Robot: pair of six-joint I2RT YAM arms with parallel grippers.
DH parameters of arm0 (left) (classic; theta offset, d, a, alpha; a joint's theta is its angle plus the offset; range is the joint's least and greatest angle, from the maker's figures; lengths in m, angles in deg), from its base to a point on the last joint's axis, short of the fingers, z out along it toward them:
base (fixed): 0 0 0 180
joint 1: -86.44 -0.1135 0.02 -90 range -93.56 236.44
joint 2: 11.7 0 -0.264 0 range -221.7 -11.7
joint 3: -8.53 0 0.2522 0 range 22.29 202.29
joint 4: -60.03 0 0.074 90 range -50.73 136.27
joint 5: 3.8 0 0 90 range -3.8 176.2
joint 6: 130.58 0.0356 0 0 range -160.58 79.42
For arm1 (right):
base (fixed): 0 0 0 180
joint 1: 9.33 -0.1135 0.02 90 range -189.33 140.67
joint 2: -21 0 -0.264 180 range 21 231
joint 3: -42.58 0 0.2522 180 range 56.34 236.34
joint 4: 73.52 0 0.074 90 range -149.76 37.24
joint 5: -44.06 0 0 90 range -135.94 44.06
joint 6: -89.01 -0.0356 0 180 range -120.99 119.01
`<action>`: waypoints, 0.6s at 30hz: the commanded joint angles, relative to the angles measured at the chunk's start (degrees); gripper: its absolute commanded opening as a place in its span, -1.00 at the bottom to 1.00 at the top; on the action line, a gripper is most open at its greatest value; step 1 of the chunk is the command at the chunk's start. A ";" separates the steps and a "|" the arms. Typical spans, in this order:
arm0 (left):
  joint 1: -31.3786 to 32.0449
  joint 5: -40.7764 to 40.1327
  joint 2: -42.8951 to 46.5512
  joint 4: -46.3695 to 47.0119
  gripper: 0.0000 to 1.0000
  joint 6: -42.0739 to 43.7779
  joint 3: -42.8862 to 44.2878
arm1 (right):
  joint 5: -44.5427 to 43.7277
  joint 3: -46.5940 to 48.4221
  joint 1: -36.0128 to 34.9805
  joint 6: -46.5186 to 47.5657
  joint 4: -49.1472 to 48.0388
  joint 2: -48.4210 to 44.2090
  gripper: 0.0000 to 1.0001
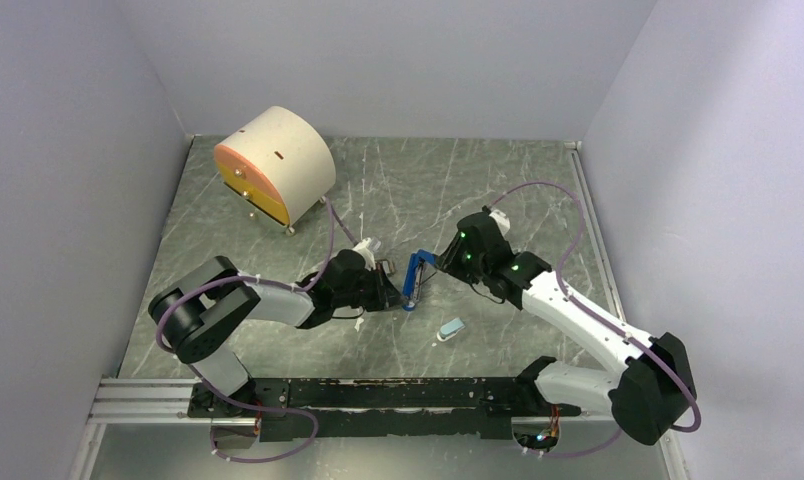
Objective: Load the staples into the stapler
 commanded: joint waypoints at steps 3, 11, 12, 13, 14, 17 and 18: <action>1.64 3.62 -1.67 -3.21 -0.90 4.45 2.95 | -7.90 3.19 6.22 8.64 -6.17 -0.23 -0.72; 1.91 4.84 -2.54 -13.32 -0.90 8.91 7.61 | -2.52 4.92 14.60 18.67 -12.67 6.40 -0.69; 2.02 4.85 -2.66 -14.96 -0.90 9.91 8.29 | -0.48 4.93 15.87 19.76 -13.47 7.25 -0.68; 2.05 5.13 -2.75 -15.83 -0.90 10.66 8.68 | 1.97 5.02 17.29 20.66 -14.46 8.21 -0.68; 2.08 5.62 -2.79 -16.28 -0.90 11.25 8.98 | 4.30 5.21 18.37 21.33 -15.05 9.28 -0.67; 2.06 6.56 -2.95 -16.58 -0.90 11.81 9.35 | 9.56 6.37 20.59 22.65 -16.05 13.27 -0.65; 2.10 6.39 -2.95 -16.70 -0.90 11.83 9.40 | 10.64 6.71 21.14 22.74 -16.37 14.64 -0.65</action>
